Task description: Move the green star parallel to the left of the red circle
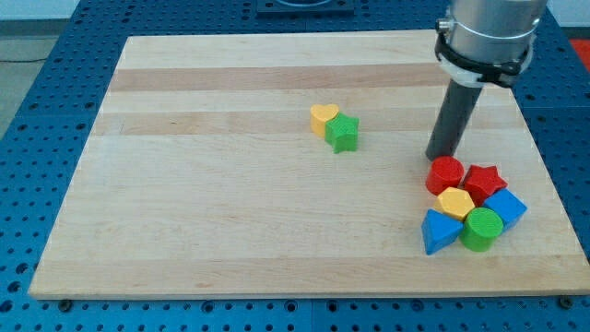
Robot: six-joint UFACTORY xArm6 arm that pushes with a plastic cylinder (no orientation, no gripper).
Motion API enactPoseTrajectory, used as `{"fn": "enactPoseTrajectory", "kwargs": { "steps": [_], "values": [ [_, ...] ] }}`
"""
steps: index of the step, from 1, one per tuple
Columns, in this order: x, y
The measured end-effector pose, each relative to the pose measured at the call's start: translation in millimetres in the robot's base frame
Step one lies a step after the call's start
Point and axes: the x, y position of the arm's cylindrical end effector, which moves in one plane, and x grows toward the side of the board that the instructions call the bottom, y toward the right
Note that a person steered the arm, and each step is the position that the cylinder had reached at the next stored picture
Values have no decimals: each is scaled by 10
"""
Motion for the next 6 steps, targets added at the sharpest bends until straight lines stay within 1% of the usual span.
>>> {"fn": "enactPoseTrajectory", "kwargs": {
  "steps": [2, 3, 4, 6],
  "values": [
    [108, 29],
    [88, 29],
    [-224, 6],
    [-601, -716]
  ]
}}
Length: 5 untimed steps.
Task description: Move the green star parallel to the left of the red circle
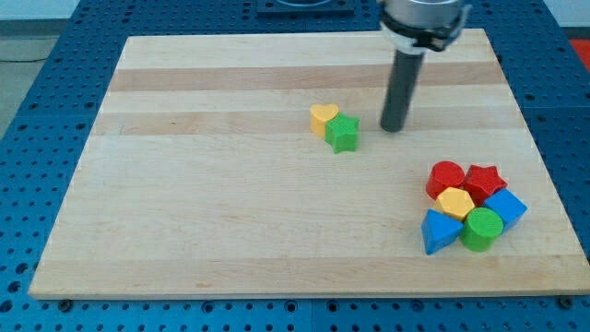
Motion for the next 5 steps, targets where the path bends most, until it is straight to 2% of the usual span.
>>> {"fn": "enactPoseTrajectory", "kwargs": {
  "steps": [1, 3, 5],
  "values": [
    [-23, -367],
    [198, -517],
    [284, -1143]
  ]
}}
